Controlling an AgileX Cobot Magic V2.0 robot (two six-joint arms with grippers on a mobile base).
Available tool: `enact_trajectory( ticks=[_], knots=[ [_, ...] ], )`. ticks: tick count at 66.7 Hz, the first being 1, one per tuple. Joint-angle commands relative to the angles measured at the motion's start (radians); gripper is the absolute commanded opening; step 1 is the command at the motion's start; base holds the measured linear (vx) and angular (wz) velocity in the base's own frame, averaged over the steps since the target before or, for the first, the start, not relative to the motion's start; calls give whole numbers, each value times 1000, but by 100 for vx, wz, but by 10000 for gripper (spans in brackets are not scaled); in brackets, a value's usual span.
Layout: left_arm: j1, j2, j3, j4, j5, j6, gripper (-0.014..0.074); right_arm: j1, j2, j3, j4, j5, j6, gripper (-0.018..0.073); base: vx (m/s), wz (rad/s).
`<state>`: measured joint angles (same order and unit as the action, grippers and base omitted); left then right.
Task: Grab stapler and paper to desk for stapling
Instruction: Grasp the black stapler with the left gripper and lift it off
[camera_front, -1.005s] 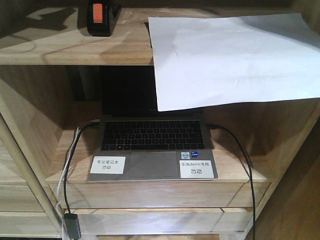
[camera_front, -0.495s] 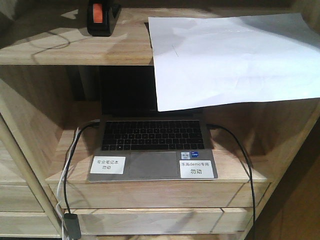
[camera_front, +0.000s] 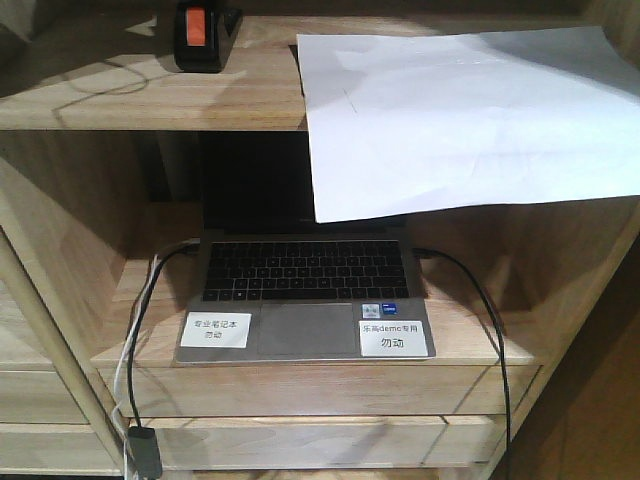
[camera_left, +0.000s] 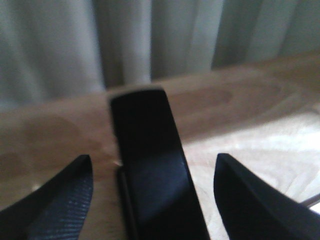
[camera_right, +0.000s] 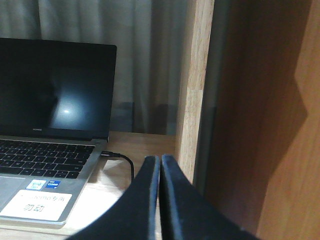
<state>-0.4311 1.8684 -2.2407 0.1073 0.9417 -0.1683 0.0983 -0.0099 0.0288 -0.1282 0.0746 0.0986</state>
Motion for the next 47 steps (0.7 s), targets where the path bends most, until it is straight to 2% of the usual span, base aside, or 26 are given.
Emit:
enact_trajectory(
  ticks=[1, 8, 14, 17, 27, 47],
  knots=[
    [-4, -28, -32, -8, -47, -17, 496, -1, -10, 22, -5, -69, -2, -9, 0, 0],
    [-4, -23, -32, 0, -46, -42, 469, -1, -10, 22, -5, -69, -2, -9, 0, 0],
    [-4, -23, -32, 19, -45, -46, 379, -1, -10, 22, -5, -69, -2, -9, 0, 0],
    [-4, -23, -32, 22, -43, -46, 313, -1, -10, 22, -5, -69, -2, -9, 0, 0],
    [-4, -26, -32, 21, -23, -44, -3, -1, -10, 22, -5, -69, -2, -9, 0, 0],
    [-4, -125, -32, 18, -20, -34, -8, -1, -10, 22, -5, -69, -2, -9, 0, 0]
  ],
)
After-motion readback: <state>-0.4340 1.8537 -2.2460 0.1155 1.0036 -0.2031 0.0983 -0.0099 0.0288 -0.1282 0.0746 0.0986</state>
